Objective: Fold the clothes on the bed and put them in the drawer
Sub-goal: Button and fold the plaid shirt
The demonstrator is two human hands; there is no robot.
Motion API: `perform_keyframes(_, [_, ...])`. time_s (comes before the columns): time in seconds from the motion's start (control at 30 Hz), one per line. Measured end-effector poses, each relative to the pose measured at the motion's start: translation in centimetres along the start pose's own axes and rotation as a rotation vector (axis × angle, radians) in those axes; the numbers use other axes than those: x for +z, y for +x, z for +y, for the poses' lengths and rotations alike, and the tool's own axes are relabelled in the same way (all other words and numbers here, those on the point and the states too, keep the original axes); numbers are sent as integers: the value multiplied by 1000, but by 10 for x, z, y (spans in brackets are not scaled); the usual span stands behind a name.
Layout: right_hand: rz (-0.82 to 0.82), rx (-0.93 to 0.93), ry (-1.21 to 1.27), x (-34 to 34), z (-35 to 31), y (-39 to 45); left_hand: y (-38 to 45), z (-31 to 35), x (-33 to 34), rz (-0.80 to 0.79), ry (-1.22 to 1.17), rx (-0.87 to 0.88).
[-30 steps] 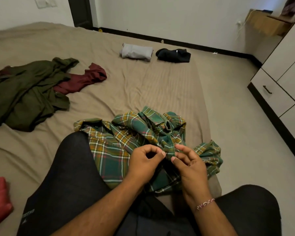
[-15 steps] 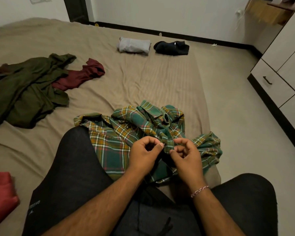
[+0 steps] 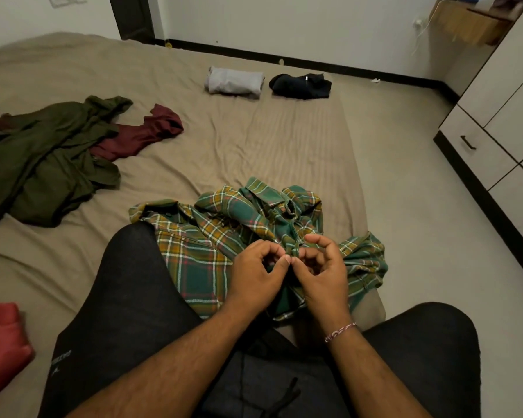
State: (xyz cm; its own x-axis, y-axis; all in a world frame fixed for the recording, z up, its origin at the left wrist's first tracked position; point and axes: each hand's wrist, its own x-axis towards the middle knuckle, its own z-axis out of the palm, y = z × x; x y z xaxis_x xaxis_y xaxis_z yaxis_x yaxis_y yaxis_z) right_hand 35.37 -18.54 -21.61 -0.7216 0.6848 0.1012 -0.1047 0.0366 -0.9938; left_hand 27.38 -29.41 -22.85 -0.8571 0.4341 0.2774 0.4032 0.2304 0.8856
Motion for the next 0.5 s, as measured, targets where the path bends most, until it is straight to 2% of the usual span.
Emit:
perform_keyframes(0.23, [-19, -46, -60, -7, 3, 1, 4, -3, 0, -11, -108, -178])
perform_keyframes(0.5, [-40, -156, -195, -1, 12, -2, 10, -11, -1, -80, -146, -226])
